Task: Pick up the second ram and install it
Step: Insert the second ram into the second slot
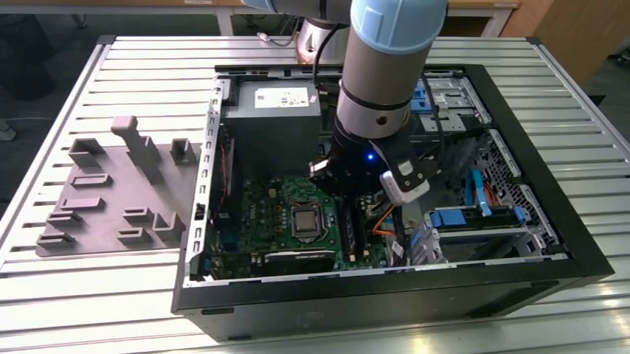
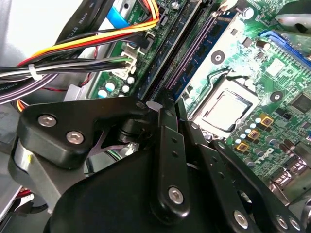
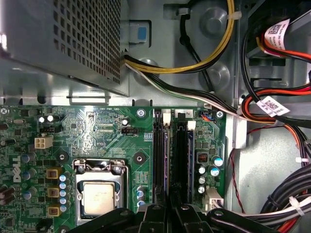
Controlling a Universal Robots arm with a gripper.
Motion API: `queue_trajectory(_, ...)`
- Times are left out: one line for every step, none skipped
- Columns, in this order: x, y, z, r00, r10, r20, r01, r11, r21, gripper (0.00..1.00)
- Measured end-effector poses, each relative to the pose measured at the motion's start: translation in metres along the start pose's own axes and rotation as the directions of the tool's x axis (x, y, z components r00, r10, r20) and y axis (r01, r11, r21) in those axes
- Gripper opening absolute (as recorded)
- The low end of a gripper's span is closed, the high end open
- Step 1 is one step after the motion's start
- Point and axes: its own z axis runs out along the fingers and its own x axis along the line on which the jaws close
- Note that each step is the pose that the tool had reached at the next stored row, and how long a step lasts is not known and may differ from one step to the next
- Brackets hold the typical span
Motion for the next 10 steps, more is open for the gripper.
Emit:
queue_trajectory(0.0000,0.0000,0.0002,1.0000,0.000,0.0000,0.000,1.0000,-0.0002,0.14)
queue_trajectory(0.0001,0.0000,0.0003,1.0000,0.000,0.0000,0.000,1.0000,-0.0003,0.14)
queue_trajectory(0.0001,0.0000,0.0006,1.0000,0.000,0.0000,0.000,1.0000,-0.0005,0.14)
queue_trajectory(0.0001,0.0000,0.0006,1.0000,0.000,0.0000,0.000,1.0000,-0.0005,0.14)
queue_trajectory(0.0001,0.0000,0.0007,1.0000,0.000,0.0000,0.000,1.0000,-0.0005,0.14)
queue_trajectory(0.0001,0.0000,0.0008,1.0000,0.000,0.0001,0.000,1.0000,-0.0005,0.14)
queue_trajectory(0.0001,0.0000,0.0008,1.0000,0.000,0.0000,0.000,1.0000,-0.0005,0.14)
queue_trajectory(0.0001,0.0001,0.0012,1.0000,0.000,0.0001,0.000,1.0000,-0.0008,0.14)
queue_trajectory(0.0001,0.0001,0.0017,1.0000,0.000,0.0001,0.000,1.0000,-0.0008,0.14)
queue_trajectory(0.0000,0.0002,0.0024,1.0000,0.000,0.0001,0.000,1.0000,-0.0007,0.14)
